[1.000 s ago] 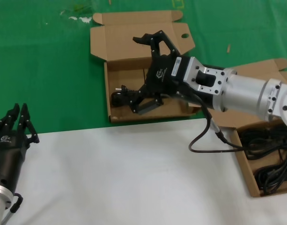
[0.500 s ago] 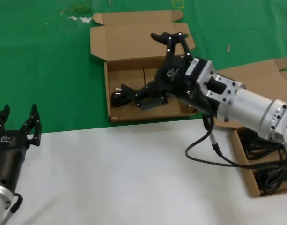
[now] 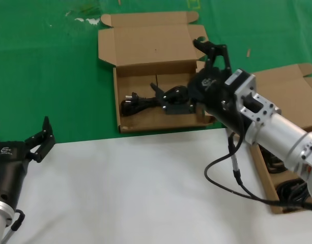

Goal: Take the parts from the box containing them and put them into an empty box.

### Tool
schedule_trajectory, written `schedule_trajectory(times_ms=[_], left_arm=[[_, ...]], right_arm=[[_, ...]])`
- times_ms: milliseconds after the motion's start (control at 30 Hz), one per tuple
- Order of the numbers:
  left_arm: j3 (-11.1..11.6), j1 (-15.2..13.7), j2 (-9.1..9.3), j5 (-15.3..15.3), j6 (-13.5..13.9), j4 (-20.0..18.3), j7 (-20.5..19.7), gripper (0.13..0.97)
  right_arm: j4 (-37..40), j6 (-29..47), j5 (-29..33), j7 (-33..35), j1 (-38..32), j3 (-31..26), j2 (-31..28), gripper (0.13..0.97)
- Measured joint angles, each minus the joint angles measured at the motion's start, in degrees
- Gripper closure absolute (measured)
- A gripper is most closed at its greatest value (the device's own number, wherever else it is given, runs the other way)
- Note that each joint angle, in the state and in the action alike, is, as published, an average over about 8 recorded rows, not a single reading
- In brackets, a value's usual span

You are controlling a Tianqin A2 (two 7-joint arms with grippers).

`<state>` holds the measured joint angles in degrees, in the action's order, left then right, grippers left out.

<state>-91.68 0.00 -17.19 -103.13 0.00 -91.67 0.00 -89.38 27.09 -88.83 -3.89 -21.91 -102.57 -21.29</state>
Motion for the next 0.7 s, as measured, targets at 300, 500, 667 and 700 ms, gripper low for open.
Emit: schedule_trajectory(times_ms=[300, 500, 667, 700], left_arm=[[0.0, 0.0, 0.00, 0.0, 0.0, 0.0, 0.0, 0.301], [0.0, 0.0, 0.00, 0.0, 0.0, 0.0, 0.0, 0.208], [0.0, 0.0, 0.00, 0.0, 0.0, 0.0, 0.0, 0.171], [0.0, 0.0, 0.00, 0.0, 0.0, 0.0, 0.0, 0.164]], right_arm=[[-0.5, -5.9, -3.1, 0.8, 4.8, 2.4, 0.9, 0.129], [-0.8, -9.9, -5.2, 1.4, 8.0, 4.0, 1.5, 0.129], [-1.1, -13.2, -7.0, 1.9, 10.6, 5.3, 2.0, 0.129], [-1.2, -13.8, -7.3, 2.0, 11.2, 5.6, 2.1, 0.129]])
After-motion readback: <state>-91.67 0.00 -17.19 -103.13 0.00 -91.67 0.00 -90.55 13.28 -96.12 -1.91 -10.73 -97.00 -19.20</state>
